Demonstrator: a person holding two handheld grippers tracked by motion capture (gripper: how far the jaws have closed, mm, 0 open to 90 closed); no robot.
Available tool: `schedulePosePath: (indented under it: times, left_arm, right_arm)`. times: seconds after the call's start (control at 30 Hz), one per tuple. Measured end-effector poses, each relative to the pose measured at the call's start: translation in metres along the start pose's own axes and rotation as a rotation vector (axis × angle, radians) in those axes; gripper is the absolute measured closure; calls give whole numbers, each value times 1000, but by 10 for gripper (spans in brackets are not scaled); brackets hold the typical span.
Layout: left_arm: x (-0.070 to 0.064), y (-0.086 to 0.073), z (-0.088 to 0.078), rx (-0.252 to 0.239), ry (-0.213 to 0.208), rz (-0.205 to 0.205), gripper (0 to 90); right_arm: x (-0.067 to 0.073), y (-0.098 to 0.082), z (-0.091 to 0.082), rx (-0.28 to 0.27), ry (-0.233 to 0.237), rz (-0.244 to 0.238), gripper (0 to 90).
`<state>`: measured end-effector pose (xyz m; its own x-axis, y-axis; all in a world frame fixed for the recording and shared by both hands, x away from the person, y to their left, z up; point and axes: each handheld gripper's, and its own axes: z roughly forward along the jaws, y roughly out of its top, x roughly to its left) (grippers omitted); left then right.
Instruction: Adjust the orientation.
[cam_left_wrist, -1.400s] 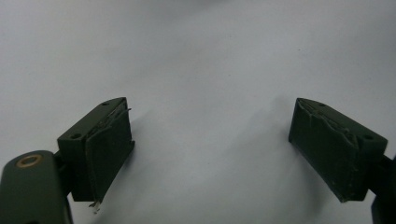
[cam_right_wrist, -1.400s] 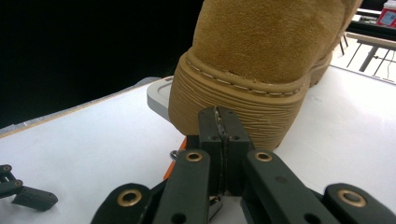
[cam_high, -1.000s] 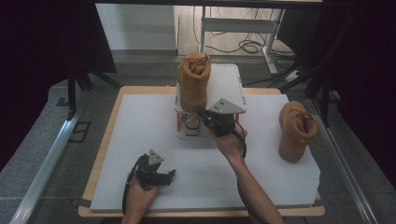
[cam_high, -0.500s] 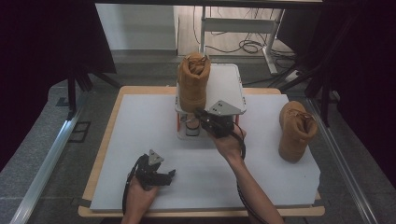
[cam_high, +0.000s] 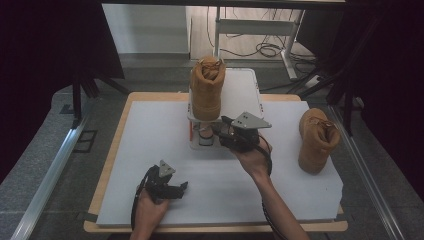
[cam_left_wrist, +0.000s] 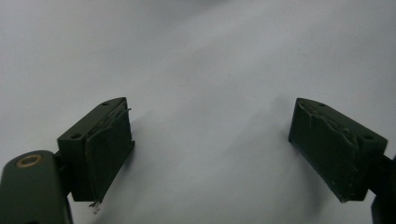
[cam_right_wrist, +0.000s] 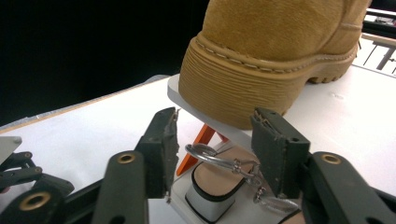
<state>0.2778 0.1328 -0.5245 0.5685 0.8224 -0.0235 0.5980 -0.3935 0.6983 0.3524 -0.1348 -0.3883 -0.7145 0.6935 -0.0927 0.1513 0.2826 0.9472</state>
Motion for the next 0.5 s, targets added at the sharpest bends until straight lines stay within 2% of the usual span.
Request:
schedulePosePath:
  times: [0.5]
  left_arm:
    - [0, 0, 0, 3, 0, 4, 132]
  right_arm:
    - [-8, -16, -18, 11, -6, 17, 450]
